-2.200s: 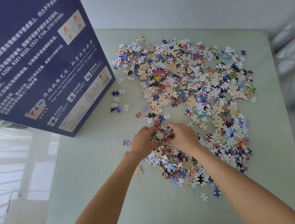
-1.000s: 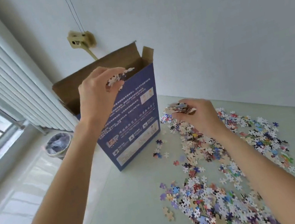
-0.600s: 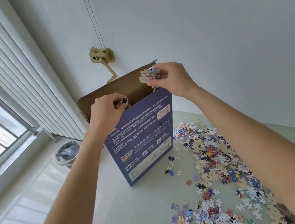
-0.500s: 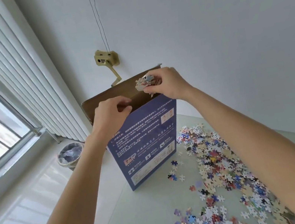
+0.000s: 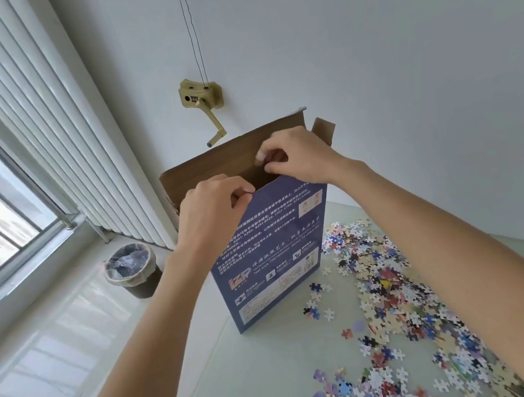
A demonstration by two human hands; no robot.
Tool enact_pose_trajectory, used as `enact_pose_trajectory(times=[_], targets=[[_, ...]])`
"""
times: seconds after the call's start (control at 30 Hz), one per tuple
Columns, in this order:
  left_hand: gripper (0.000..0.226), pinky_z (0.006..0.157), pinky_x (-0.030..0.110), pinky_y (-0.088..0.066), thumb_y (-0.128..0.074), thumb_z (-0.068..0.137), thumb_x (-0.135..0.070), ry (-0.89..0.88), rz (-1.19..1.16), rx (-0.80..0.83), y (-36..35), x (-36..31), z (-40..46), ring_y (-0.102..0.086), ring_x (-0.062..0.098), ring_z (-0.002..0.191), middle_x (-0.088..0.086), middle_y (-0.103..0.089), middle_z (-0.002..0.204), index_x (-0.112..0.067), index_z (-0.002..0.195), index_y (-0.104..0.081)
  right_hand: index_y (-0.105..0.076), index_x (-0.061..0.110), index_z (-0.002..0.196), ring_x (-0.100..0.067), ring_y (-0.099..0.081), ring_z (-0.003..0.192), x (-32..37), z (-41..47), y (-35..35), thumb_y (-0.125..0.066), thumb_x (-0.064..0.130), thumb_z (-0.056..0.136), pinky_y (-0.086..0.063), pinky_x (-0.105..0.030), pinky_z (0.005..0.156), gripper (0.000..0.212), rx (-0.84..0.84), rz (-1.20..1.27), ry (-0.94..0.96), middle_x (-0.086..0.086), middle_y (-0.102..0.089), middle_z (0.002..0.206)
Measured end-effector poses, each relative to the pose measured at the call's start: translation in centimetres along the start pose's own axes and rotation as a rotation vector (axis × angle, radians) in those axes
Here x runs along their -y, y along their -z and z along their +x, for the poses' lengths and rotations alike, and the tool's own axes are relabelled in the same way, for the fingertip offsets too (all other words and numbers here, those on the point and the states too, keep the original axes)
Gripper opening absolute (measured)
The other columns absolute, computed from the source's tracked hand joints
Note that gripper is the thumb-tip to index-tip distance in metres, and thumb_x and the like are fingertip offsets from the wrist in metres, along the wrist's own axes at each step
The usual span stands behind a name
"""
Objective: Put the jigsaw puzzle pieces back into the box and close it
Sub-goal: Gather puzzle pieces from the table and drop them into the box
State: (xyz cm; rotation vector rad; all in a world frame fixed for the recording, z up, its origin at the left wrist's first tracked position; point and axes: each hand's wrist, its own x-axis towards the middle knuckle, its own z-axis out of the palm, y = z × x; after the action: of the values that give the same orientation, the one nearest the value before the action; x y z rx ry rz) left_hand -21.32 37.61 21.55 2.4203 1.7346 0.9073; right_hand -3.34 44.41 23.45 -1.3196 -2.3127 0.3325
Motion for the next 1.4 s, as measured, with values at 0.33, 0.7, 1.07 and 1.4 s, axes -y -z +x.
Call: enact_pose_trajectory(times=[0.33,0.7,1.07,1.4], targets=[[0.015,0.057,0.018,-0.047,-0.059,0.088,-0.019,-0.423,-0.019,-0.249,-5.4,-1.9,-5.4,-0.062,0.013,0.081,-0.002,-0.07,0.089,-0.016,0.096,-0.071,-0.069,0.009,0.101,-0.014,-0.063,0.082,-1.3,-15.1,-4.5,-0.063,0.009,0.085,-0.051,-0.021,0.069,0.016,-0.355,-0.075,-0.038,-0.003,-0.07,0.094],[0.053,0.088,0.028,-0.046,-0.064,0.085,-0.026,0.075,-0.169,0.819,-20.2,-3.7,-20.7,-0.056,0.017,0.105,0.004,-0.056,0.123,-0.024,0.135,-0.045,-0.051,0.01,0.13,-0.023,-0.045,0.121,-5.6,-41.9,-15.6,-0.062,0.022,0.087,-0.035,-0.03,0.1,0.045,0.144,0.101,-1.023,-0.008,-0.051,0.131],[0.096,0.093,0.038,-0.043,-0.076,0.07,-0.045,0.211,-0.061,1.014,-24.1,-6.1,-27.7,-0.024,0.029,0.125,0.01,-0.023,0.139,-0.022,0.144,-0.019,-0.04,0.019,0.132,-0.036,-0.027,0.13,-2.6,-46.7,-21.1,-0.072,0.049,0.071,-0.032,-0.047,0.107,0.075,0.187,-0.03,-1.221,-0.017,-0.023,0.145],[0.11,0.093,0.034,-0.042,-0.081,0.062,-0.048,0.179,-0.102,0.995,-25.7,-8.7,-28.6,-0.028,0.024,0.121,0.005,-0.026,0.136,-0.026,0.146,-0.013,-0.017,0.018,0.144,-0.028,-0.032,0.122,-2.6,-42.6,-22.9,-0.074,0.048,0.07,-0.041,-0.034,0.093,0.098,0.365,-0.049,-0.967,-0.011,-0.027,0.141]])
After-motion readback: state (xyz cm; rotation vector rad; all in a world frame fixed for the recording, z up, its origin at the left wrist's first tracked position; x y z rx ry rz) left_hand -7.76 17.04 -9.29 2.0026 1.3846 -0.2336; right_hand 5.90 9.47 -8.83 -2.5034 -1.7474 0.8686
